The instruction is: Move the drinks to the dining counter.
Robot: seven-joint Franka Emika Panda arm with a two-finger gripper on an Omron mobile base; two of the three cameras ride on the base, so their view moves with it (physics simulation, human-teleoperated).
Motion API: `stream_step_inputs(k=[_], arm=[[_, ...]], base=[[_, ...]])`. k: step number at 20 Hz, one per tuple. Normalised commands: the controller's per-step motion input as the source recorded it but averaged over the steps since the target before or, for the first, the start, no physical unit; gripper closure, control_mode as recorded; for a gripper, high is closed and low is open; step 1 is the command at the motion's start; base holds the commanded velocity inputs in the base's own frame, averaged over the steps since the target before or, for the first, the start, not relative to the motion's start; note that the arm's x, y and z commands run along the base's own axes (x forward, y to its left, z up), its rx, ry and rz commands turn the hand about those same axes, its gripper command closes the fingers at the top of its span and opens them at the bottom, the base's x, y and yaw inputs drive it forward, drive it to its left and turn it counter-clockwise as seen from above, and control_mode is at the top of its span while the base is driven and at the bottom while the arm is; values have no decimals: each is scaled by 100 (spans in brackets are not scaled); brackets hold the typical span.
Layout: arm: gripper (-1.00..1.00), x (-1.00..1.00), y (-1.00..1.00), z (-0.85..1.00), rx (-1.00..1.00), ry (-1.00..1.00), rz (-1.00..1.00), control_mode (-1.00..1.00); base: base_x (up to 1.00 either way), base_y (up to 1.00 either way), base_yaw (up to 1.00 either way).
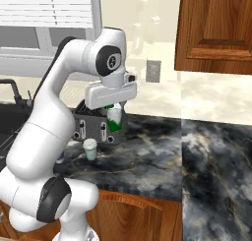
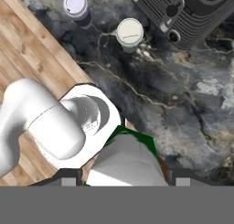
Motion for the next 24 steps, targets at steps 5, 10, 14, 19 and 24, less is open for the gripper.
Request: stream_step_inputs(k=[5,10,14,19,24], arm=[[100,-16,0,25,0,-1,0,-100],[100,-16,0,29,0,-1,0,-100],[100,-13,0,26,0,-1,0,-100],[100,-10,0,27,0,0,0,-100],[100,0,0,0,0,0,0,100]], base=[[0,0,0],[0,0,0],[0,0,0],[0,0,0],[-27,7,0]])
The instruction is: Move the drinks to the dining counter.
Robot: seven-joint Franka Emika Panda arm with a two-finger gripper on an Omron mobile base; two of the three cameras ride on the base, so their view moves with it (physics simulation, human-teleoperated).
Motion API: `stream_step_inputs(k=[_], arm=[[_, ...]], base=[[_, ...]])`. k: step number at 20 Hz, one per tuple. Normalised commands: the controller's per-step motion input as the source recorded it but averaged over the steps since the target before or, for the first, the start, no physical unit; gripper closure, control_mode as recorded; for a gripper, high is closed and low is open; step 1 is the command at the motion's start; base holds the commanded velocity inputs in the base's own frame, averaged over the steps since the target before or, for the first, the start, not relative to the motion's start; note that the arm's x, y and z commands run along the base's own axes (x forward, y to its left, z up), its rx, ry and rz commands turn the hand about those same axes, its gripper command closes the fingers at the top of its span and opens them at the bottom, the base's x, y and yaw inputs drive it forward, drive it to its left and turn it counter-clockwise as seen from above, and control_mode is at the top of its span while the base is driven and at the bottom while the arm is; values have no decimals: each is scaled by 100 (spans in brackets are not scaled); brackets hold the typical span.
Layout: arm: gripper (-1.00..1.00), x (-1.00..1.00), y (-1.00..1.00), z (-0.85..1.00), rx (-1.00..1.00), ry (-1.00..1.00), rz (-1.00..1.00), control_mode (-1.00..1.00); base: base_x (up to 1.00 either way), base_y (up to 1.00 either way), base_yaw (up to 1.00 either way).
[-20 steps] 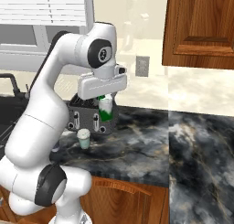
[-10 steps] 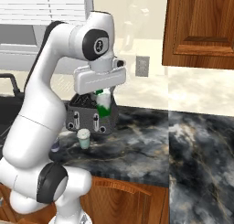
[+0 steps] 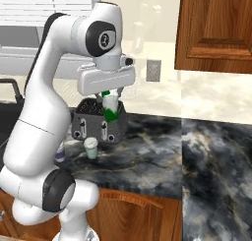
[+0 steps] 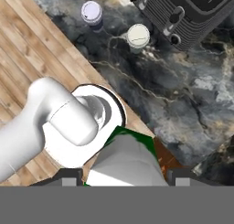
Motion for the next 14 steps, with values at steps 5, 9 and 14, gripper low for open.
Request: stream_step_inputs(k=[5,9,14], arm=[[100,0,0,0,0,0,0,100],[100,0,0,0,0,0,0,100],[100,0,0,0,0,0,0,100]], base=[[-88,5,0],[-75,0,0],[-47,1,0]])
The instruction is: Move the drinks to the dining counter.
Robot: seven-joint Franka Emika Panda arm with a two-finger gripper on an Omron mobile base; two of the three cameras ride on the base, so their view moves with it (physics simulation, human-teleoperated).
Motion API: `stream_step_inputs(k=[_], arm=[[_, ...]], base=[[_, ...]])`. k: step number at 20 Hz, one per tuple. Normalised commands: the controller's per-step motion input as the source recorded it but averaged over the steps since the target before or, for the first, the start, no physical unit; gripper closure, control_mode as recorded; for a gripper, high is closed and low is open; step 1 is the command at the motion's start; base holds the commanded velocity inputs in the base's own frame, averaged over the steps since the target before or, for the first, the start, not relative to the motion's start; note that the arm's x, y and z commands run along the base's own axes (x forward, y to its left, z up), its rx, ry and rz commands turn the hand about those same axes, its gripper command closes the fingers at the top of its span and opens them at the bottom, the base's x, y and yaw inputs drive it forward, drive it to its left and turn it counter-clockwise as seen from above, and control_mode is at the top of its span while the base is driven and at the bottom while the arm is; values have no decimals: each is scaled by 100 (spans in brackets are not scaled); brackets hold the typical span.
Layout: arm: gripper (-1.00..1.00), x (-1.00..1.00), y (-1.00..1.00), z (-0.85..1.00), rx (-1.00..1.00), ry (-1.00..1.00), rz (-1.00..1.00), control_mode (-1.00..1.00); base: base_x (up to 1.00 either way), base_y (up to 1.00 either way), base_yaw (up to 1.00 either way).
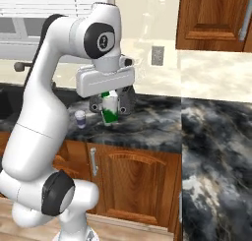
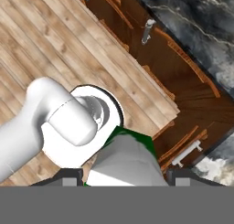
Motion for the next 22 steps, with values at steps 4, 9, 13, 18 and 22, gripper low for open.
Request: stream_step_inputs(k=[4,9,13,18,22], arm=[[100,0,0,0,0,0,0,100],[100,0,0,0,0,0,0,100],[100,0,0,0,0,0,0,100],[100,0,0,0,0,0,0,100],[100,0,0,0,0,0,0,100]], base=[[-41,4,0],[-56,18,0],[-63,21,0],[-71,31,-1],[-79,37,-1]])
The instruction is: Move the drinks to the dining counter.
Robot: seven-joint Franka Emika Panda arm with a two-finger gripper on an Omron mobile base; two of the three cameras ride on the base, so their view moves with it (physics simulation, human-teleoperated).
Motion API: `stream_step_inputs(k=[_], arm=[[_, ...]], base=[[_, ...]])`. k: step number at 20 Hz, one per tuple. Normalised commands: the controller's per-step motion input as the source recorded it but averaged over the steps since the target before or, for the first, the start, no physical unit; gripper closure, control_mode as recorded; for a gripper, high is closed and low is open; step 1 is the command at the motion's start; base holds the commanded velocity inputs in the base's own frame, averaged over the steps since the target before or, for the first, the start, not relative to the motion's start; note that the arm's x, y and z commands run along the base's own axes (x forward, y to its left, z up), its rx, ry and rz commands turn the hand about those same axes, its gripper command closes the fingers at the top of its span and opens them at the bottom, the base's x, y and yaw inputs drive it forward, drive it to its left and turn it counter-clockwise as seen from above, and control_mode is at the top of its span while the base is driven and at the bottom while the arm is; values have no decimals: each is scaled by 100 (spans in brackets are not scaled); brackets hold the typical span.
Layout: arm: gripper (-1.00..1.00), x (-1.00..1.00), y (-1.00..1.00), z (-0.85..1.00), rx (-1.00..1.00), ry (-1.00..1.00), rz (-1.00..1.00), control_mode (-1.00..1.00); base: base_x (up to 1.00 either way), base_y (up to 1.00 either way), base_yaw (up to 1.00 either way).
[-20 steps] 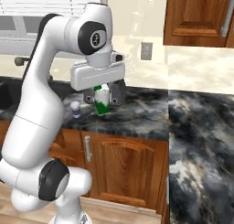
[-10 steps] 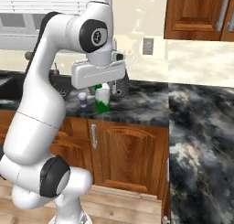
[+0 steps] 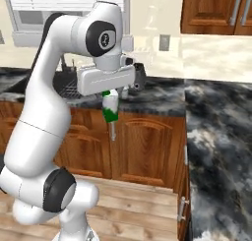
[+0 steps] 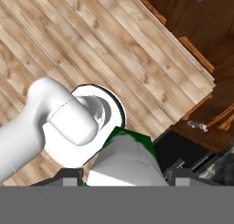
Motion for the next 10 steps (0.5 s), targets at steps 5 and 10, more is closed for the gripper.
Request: stream_step_inputs(k=[5,10], arm=[[100,0,0,0,0,0,0,100],[100,0,0,0,0,0,0,100]], base=[[-85,39,-2],[-73,38,-2]])
